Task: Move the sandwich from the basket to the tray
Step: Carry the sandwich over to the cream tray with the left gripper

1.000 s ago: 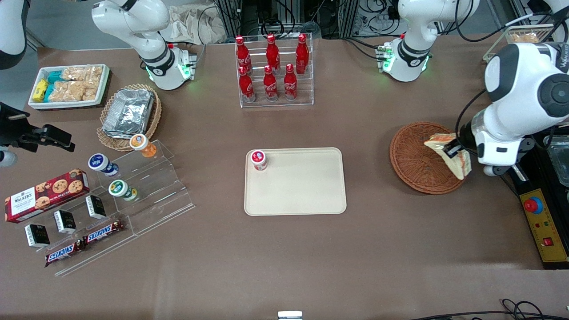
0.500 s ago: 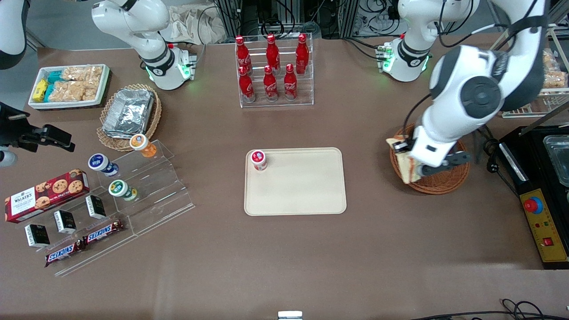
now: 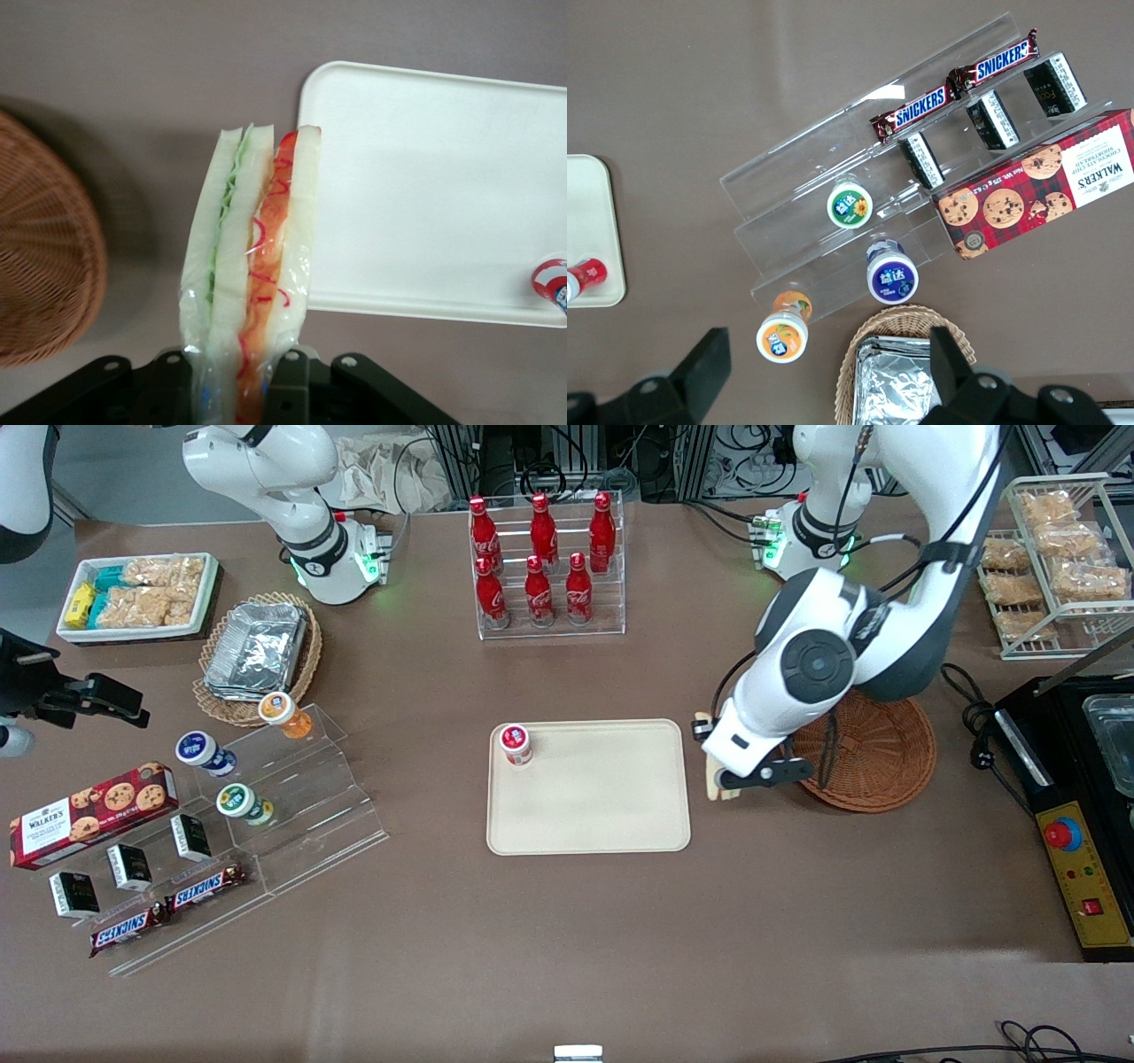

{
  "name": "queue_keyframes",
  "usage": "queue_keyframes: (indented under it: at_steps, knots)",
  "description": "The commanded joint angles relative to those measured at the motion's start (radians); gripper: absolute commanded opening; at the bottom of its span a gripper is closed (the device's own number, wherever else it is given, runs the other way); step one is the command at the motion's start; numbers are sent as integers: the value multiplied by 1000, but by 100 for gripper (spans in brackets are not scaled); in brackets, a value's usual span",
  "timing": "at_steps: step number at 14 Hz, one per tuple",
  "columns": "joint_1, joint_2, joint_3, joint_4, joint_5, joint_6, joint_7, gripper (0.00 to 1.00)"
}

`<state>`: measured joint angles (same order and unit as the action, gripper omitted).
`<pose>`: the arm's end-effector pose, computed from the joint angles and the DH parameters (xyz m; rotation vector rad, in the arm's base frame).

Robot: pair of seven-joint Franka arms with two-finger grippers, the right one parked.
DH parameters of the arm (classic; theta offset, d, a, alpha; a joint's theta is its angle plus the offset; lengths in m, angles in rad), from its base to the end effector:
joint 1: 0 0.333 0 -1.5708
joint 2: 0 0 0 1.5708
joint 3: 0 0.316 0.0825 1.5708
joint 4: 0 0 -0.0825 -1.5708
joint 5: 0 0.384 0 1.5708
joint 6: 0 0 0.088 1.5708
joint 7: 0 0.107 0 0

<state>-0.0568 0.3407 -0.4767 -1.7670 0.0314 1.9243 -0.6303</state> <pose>0.5468 -0.2952 0.3778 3.0977 0.1489 -0.2968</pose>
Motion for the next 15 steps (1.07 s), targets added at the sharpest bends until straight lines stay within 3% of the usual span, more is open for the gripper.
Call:
queue_keyframes:
  at_steps: [1,7,12,15]
  knots:
    - [-3,98,-26,35,53,45,-15,19]
    - [-77,221,-20,43,160,156,-103,19]
    - [-84,273,-20,41,171,174,-106,21]
    - [-86,299,-20,43,222,188,-137,21]
